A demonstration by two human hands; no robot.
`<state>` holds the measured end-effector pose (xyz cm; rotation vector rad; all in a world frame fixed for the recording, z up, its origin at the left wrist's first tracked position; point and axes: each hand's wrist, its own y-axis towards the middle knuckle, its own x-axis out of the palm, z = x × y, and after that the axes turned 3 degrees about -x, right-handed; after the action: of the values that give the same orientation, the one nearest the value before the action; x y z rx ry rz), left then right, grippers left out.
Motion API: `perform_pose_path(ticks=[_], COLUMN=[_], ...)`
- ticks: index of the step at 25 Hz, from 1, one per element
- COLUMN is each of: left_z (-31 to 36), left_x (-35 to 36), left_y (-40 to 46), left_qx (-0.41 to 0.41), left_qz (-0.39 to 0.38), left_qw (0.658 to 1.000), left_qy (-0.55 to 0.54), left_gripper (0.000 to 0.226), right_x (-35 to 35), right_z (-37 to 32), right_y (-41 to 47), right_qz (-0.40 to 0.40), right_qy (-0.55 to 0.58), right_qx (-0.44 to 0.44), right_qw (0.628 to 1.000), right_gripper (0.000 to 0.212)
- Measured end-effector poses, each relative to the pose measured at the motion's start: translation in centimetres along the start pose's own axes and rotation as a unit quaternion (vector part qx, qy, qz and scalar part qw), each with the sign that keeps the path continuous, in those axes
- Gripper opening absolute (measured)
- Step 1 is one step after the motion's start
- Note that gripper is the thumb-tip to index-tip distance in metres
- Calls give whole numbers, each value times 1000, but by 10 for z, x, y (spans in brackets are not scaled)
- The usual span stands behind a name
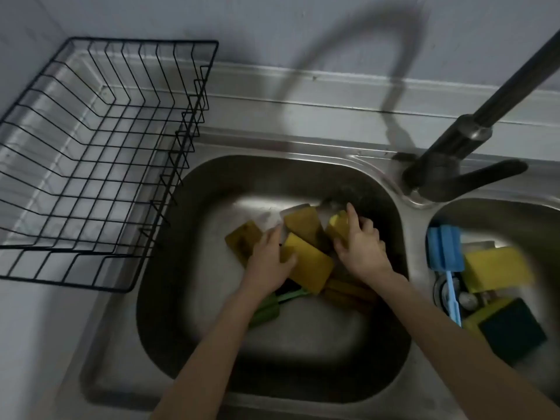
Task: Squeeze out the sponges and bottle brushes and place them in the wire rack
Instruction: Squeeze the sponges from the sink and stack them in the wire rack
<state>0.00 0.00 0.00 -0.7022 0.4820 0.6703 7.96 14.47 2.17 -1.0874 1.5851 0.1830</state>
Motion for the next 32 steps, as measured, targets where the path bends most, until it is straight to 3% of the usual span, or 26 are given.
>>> perform_pose_path(ticks=[4, 9, 13, 16, 19, 24, 32], left_z=[-4, -1, 1, 7, 16, 35, 62], left_x=[9, 17, 13, 5, -6, -33, -90], left_y=[0, -4, -11, -18, -29, -54, -122], left_qx=[-29, -73, -84, -85, -58, 24, 174], left_qz=[-36, -49, -32, -40, -35, 36, 179], left_qw=[998, 996, 995, 994, 995, 992, 962], left_qy=[45, -9, -34, -62, -78, -118, -108], left_gripper=[77, 72, 73, 69, 61, 55, 54], right_x=[8, 13, 12, 10, 2, -30, -76], right_z=[2, 0, -5, -10, -14, -23, -62], right_y=[-5, -14, -20, -25, -34, -57, -120], right_qz=[1, -3, -18, 15, 62, 60, 107], right_qy=[29, 69, 166, 242, 274, 372, 448], right_qx=[-6, 3, 41, 62, 71, 77, -97], right_qw=[1000, 998, 985, 968, 957, 923, 882], right_gripper=[72, 73, 52, 34, 29, 53, 55])
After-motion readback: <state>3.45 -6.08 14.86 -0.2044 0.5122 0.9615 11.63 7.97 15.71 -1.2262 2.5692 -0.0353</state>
